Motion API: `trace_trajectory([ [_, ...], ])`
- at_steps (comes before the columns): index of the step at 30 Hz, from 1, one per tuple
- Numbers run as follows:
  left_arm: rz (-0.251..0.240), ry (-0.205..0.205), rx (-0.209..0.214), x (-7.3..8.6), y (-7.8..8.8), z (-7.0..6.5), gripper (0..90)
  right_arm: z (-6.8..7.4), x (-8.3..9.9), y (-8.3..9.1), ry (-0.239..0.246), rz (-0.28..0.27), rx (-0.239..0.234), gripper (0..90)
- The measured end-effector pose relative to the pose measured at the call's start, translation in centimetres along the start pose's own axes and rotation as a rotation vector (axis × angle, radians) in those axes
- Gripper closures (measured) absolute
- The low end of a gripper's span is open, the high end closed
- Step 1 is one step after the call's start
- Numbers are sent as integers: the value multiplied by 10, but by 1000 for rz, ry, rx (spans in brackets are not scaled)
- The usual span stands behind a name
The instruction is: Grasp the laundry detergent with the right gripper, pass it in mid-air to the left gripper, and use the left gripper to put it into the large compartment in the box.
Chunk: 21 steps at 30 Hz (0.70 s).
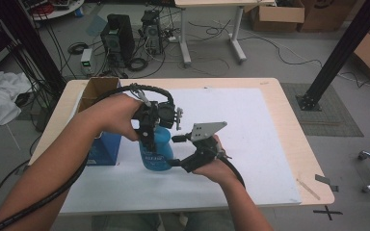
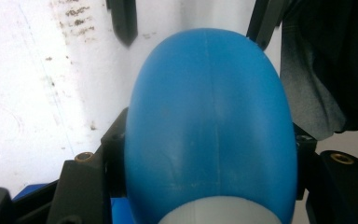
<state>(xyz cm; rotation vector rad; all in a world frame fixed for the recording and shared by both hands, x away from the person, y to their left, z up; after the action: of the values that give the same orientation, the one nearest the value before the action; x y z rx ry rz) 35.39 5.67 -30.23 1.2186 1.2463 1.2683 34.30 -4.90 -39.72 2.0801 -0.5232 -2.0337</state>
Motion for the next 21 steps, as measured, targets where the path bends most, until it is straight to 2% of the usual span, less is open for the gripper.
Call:
trace_trajectory([
  [1,-3,4,-1,1,0,1,387,0,0,3,-1,6,-25,256],
  [2,0,4,-2,1,1,1,387,0,-1,7,3,5,-23,249],
  [4,1,8,-3,2,2,2,387,0,-1,10,-4,16,-15,238],
  [5,5,12,-2,3,4,3,387,-2,-2,17,-13,37,-5,213],
  [11,1,28,-6,7,11,6,387,-5,-2,32,-22,119,27,148],
  [18,8,46,-7,11,20,8,387,-8,0,46,-53,321,29,146],
  [21,8,61,-7,13,23,11,386,-10,0,52,-59,406,49,147],
])
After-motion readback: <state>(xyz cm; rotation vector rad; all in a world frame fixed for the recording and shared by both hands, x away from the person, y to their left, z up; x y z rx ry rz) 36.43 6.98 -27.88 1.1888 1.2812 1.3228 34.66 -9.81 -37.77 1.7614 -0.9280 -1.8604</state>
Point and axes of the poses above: each handheld gripper's, and its own axes: y roughly backward along the jaws, x roughly out of its underside, z roughly to its left, the point moved 6 cm from there along -y, roughly forward along the jaws, and after that the axes turned 7 degrees about y, right-handed, at the moved point
